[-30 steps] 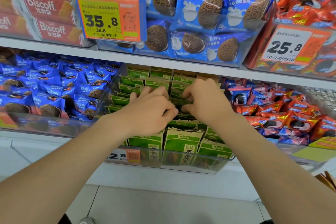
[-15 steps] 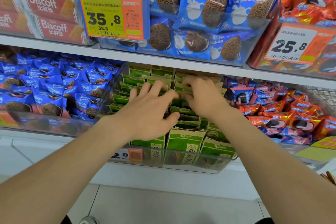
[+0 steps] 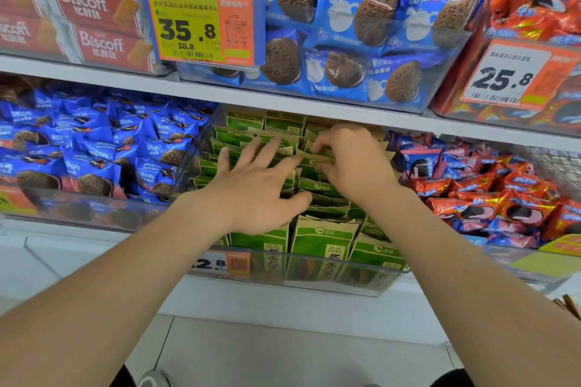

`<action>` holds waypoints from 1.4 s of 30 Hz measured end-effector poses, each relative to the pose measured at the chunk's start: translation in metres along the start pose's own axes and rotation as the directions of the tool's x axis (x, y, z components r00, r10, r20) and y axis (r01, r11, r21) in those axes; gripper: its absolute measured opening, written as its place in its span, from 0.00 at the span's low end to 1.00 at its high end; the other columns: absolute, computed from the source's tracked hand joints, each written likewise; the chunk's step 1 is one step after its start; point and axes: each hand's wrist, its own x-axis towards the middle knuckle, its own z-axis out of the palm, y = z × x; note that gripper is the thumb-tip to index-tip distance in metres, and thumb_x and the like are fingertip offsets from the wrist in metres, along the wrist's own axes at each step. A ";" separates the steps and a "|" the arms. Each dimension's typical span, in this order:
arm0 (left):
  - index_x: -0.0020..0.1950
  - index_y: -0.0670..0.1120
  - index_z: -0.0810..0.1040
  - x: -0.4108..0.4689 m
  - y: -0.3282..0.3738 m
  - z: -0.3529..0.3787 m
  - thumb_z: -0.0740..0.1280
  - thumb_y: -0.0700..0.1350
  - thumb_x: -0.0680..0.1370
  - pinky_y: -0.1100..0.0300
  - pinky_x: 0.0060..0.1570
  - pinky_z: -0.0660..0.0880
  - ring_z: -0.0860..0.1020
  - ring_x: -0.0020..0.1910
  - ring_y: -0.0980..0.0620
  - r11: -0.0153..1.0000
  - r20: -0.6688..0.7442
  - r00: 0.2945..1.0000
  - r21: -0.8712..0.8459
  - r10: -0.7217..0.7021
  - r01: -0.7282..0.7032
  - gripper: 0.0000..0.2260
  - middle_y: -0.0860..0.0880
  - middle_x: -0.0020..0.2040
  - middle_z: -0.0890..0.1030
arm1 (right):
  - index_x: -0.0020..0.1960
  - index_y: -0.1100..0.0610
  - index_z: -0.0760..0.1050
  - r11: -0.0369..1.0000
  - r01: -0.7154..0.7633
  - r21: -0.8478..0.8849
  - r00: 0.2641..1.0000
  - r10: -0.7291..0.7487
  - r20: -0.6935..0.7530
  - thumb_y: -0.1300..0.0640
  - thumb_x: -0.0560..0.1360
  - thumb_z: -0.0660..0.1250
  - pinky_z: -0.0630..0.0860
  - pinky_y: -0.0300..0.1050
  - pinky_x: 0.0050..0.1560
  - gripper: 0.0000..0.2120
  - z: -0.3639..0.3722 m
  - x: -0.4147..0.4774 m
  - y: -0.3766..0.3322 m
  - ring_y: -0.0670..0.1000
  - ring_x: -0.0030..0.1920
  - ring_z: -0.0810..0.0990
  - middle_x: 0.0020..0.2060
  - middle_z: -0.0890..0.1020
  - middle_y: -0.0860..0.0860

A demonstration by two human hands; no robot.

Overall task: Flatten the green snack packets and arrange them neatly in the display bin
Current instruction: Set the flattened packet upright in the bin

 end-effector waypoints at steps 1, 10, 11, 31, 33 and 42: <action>0.82 0.71 0.46 -0.002 0.001 0.000 0.49 0.71 0.82 0.30 0.79 0.35 0.34 0.85 0.43 1.000 -0.016 1.000 -0.008 0.021 -0.021 0.29 0.53 0.87 0.38 | 0.56 0.48 0.84 0.999 -0.011 -0.039 1.000 0.011 0.002 0.55 0.75 0.78 0.79 0.57 0.60 0.10 -0.001 0.000 -0.001 0.58 0.56 0.82 0.53 0.84 0.52; 0.75 0.68 0.64 -0.012 0.007 -0.007 0.51 0.70 0.83 0.25 0.76 0.37 0.43 0.86 0.43 0.999 -0.059 0.998 0.031 0.012 -0.010 0.21 0.52 0.88 0.47 | 0.53 0.54 0.74 0.999 -0.023 -0.048 1.000 0.023 -0.010 0.60 0.80 0.69 0.76 0.52 0.38 0.05 -0.024 -0.030 -0.007 0.61 0.44 0.81 0.42 0.80 0.54; 0.74 0.68 0.65 -0.012 0.008 -0.007 0.52 0.69 0.83 0.25 0.77 0.37 0.42 0.86 0.42 1.000 -0.054 0.998 0.010 0.011 -0.010 0.21 0.52 0.88 0.46 | 0.54 0.53 0.72 0.999 -0.003 -0.052 1.000 0.003 -0.008 0.59 0.81 0.68 0.75 0.52 0.37 0.05 -0.028 -0.036 -0.006 0.61 0.42 0.80 0.41 0.80 0.53; 0.52 0.49 0.82 -0.058 0.087 -0.027 0.58 0.54 0.87 0.37 0.55 0.78 0.82 0.48 0.43 0.540 -0.550 0.803 -0.759 -0.231 -0.364 0.16 0.47 0.45 0.84 | 0.59 0.55 0.81 0.818 0.135 0.559 0.825 0.220 -0.521 0.59 0.84 0.68 0.64 0.29 0.34 0.06 -0.089 -0.100 -0.035 0.40 0.29 0.74 0.27 0.72 0.37; 0.54 0.49 0.83 -0.061 0.091 -0.026 0.59 0.53 0.86 0.35 0.58 0.79 0.84 0.51 0.41 0.468 -0.502 0.817 -0.816 -0.282 -0.340 0.15 0.46 0.48 0.86 | 0.61 0.52 0.79 0.716 0.088 0.692 0.857 0.300 -0.419 0.55 0.86 0.65 0.69 0.37 0.32 0.07 -0.091 -0.104 -0.038 0.45 0.27 0.73 0.26 0.75 0.43; 0.56 0.50 0.75 -0.063 0.100 -0.017 0.65 0.50 0.87 0.46 0.50 0.81 0.83 0.47 0.50 0.182 -0.385 0.801 -0.923 -0.458 -0.340 0.04 0.44 0.51 0.83 | 0.64 0.59 0.84 -0.174 -0.236 0.956 0.939 0.213 0.271 0.53 0.84 0.69 0.84 0.48 0.54 0.14 -0.092 -0.122 -0.038 0.53 0.52 0.86 0.56 0.88 0.55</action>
